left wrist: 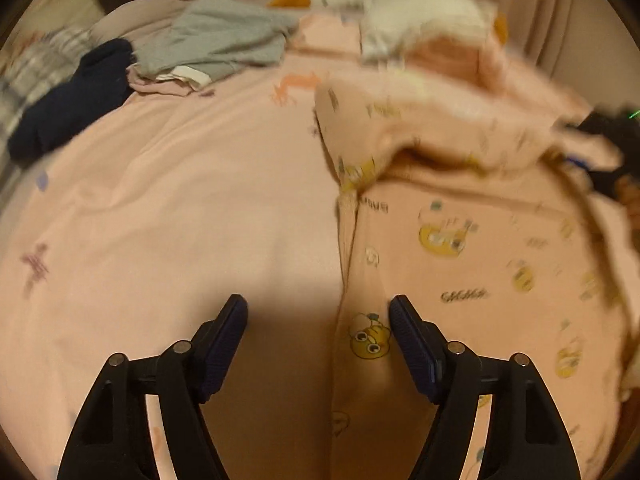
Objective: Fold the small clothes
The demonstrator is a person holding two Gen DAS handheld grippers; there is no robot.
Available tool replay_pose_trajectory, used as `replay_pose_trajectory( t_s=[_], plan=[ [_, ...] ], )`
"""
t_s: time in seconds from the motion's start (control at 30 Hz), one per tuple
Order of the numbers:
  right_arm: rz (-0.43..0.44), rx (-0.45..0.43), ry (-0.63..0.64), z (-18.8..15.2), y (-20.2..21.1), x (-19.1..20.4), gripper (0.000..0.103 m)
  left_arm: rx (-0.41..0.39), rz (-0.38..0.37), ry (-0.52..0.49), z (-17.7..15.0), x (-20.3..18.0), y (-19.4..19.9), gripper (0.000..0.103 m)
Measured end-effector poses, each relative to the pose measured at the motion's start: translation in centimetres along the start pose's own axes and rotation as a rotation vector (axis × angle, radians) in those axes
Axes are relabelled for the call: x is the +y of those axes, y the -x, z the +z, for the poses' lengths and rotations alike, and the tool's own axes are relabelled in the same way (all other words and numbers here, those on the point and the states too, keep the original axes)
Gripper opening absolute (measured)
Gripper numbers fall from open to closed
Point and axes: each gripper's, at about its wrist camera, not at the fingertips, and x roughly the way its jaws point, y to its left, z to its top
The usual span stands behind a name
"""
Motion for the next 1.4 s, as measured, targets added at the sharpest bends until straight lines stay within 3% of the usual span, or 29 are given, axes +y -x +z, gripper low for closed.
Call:
replay_pose_trajectory(
  t_s=[0.03,0.1,0.2,0.3,0.4,0.57,0.63,0.73,0.8,0.9,0.97,1.03,1.13,1.23,1.3,1.37,1.4],
  plan=[
    [-0.041,0.027,0.035,0.3,-1.3,0.9,0.037,-0.006,-0.024,0.04,0.3,0.6,-0.5,0.075],
    [-0.14,0.054,0.057,0.6,-3.1,1.6,0.013,-0.015,-0.049,0.086,0.7,1.5,-1.2,0.075],
    [-0.131,-0.003,-0.004,0.1,-2.4,2.1,0.009,-0.018,-0.065,0.086,0.8,1.6,-1.3,0.075],
    [-0.108,-0.081,0.085,-0.2,1.0,4.0,0.009,-0.026,-0.049,0.05,0.9,1.0,-1.7,0.075],
    [-0.237,-0.133,0.187,-0.6,4.4,5.0,0.009,-0.027,-0.039,0.054,0.1,1.9,-1.0,0.075],
    [-0.322,-0.096,0.207,-2.6,6.1,1.1,0.009,-0.024,0.027,0.118,-0.3,2.2,0.1,0.075],
    [-0.349,-0.064,0.186,-3.3,5.4,-0.7,0.01,-0.008,0.089,0.105,0.4,1.3,-0.2,0.075],
    [-0.373,0.025,0.169,-3.5,4.0,-1.9,0.015,0.028,0.203,0.042,2.1,-0.3,-1.1,0.075],
    [-0.364,0.044,0.187,-3.3,4.7,-1.2,0.034,0.023,0.241,-0.011,3.8,-1.8,-2.2,0.075],
    [-0.376,-0.048,0.243,-3.0,7.1,1.1,0.055,0.044,0.381,-0.123,5.3,-3.8,-4.5,0.075],
    [-0.34,-0.12,0.283,-3.2,8.2,2.6,0.058,0.026,0.408,-0.1,5.6,-3.6,-5.1,0.075],
    [-0.299,-0.144,0.34,-3.4,8.2,3.4,0.057,0.026,0.357,0.027,5.4,-2.1,-4.8,0.075],
    [-0.318,-0.084,0.372,-4.2,5.7,2.3,0.053,0.031,0.236,0.129,5.1,0.2,-4.3,0.075],
    [-0.452,0.024,0.343,-4.7,2.4,-1.0,0.024,0.086,0.164,0.126,4.9,1.6,-2.4,0.075],
    [-0.424,-0.016,0.375,-5.1,3.8,-0.7,0.019,0.101,0.167,0.176,5.0,2.4,0.1,0.069],
    [-0.396,-0.013,0.369,-5.1,5.6,0.4,0.026,0.001,0.152,0.149,5.8,1.6,3.2,0.069],
    [-0.35,-0.018,0.4,-5.0,6.5,1.6,0.026,-0.088,0.138,0.111,6.6,0.6,4.7,0.069]
  ],
)
